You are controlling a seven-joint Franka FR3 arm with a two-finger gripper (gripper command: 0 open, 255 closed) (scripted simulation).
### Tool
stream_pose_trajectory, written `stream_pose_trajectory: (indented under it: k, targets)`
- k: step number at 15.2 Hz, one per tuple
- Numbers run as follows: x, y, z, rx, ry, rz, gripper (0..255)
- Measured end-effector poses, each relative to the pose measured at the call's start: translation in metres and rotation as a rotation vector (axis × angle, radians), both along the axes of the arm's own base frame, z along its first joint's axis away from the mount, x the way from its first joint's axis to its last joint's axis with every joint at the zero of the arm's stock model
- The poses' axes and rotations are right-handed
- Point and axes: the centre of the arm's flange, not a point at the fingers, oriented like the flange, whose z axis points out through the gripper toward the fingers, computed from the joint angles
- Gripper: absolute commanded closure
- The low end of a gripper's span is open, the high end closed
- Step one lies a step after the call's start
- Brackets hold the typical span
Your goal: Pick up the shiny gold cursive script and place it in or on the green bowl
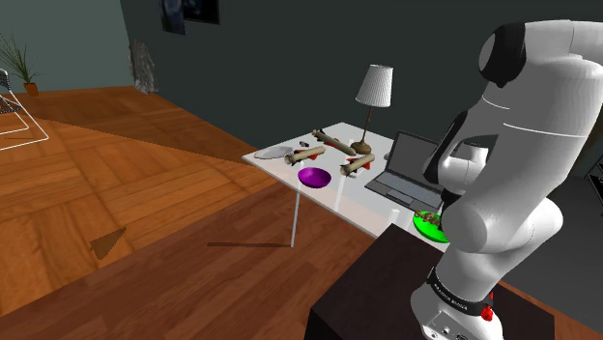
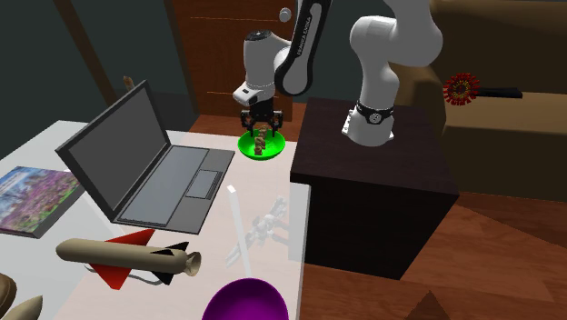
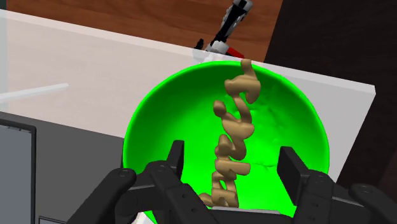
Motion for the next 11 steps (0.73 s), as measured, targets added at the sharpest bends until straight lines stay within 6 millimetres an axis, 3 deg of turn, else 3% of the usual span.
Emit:
stream_pose_trajectory:
  k: [4, 8, 11]
  targets:
    - [0.000, 0.000, 0.000, 0.000, 0.000, 0.000, 0]
    - [0.004, 0.001, 0.041, 0.002, -0.010, -0.006, 0]
    - [0.003, 0.001, 0.048, 0.000, -0.001, 0.000, 0]
